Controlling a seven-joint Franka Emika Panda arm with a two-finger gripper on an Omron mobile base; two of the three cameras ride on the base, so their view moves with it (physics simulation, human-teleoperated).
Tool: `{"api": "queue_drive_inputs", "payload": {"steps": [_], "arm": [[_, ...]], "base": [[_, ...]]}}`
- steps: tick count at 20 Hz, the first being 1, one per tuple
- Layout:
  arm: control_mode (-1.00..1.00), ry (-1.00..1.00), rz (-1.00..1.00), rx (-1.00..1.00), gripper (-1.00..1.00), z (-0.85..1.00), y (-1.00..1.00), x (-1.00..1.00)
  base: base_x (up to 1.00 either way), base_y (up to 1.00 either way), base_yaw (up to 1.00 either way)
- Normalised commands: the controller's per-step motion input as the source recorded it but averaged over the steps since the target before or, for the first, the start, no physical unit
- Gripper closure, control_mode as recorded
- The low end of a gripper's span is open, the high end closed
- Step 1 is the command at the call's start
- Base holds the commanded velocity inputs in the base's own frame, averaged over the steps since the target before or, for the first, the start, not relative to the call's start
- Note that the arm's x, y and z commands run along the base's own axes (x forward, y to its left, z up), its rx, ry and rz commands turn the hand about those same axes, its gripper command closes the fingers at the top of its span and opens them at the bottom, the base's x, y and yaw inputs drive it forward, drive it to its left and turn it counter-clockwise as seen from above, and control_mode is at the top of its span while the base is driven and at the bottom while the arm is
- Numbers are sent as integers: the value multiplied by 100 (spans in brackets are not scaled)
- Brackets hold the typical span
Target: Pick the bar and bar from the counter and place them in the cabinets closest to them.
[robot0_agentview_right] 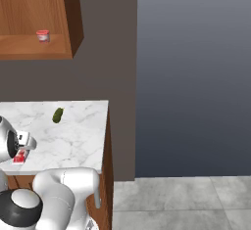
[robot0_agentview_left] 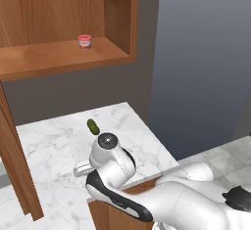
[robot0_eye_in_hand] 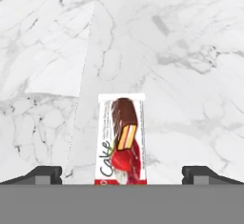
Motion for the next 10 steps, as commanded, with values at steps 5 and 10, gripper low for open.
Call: {"api": "queue_drive_inputs", "payload": {"steps": [5,10], "arm": [[-100,0,0,0,-100,-11,4,20],[-100,1,-3,0,-100,-17,2,30]], "base": [[0,0,0],[0,0,0]]}}
